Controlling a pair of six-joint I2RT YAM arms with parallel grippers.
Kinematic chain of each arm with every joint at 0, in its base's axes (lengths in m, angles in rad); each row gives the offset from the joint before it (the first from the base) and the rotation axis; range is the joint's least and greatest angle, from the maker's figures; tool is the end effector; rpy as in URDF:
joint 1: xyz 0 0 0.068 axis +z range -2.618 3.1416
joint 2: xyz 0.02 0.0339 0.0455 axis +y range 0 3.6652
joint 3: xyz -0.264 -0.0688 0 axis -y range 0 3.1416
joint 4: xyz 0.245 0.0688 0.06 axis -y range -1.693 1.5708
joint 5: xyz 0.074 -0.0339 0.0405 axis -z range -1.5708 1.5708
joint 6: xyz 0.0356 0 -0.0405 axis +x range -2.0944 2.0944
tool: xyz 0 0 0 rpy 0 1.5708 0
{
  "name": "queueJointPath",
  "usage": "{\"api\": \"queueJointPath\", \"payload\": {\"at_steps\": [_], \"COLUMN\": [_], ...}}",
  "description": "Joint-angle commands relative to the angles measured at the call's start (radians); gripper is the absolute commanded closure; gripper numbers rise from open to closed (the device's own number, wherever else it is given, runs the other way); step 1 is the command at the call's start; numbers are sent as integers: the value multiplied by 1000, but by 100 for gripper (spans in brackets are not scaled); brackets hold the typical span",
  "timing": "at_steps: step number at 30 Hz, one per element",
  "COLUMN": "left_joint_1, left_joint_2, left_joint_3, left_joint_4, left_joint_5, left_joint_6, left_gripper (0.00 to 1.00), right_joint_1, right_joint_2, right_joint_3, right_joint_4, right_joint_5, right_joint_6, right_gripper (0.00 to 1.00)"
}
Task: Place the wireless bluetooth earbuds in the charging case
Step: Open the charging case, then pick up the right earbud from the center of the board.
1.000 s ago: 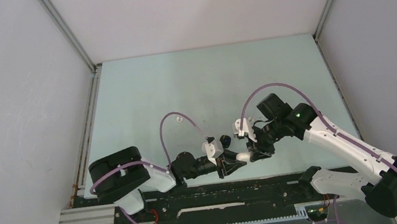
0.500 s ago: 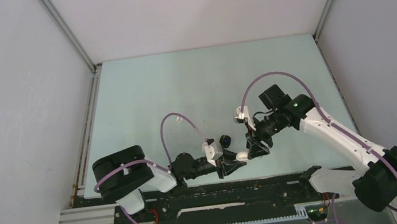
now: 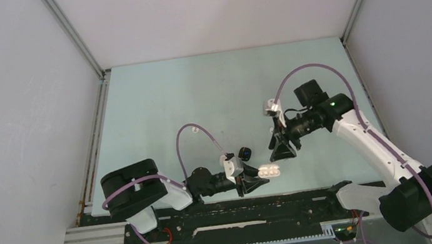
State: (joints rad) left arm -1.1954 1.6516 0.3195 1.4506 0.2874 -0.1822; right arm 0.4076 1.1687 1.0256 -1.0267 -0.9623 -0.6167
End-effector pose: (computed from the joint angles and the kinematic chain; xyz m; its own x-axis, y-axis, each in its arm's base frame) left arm 0.0877 -0.2502 0.1656 -0.1377 -0.1244 -0.9826 0.9868 0.0683 -0.1470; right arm 0.1762 0.1079 0.2940 -0.3884 -0.5278 -0.7553 -0.9136 0.1135 0.3905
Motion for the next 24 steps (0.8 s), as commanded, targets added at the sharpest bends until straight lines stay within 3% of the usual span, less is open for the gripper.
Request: {"api": "queueJointPath", "payload": {"at_steps": [1,5,13,18,24], "left_joint_1": [-4,-3,-3,-1,30], "left_joint_2": [-6,-83,-384,-512,-501], "left_joint_3": [-10,-22,-37,-89,-160], "left_joint_4": [52,-24,-416,-521,-409], "left_joint_5": [-26,-87,-177,-237,-215], "left_joint_6": [18,18,70,123,131], "left_gripper": [100,100,100,100,100], "right_joint_1": [-124,-219,-315,-195,-74], "right_joint_2": [-58,-79,47,119,323], "right_joint_3": [98,106,42,-16,5], "right_joint_4": [-87,-82,141,308,395], "right_joint_5": [-160,-138,32,298,508], "right_joint_6": [-90,-119,5,85,145], "right_gripper": [42,41,71,76,77]}}
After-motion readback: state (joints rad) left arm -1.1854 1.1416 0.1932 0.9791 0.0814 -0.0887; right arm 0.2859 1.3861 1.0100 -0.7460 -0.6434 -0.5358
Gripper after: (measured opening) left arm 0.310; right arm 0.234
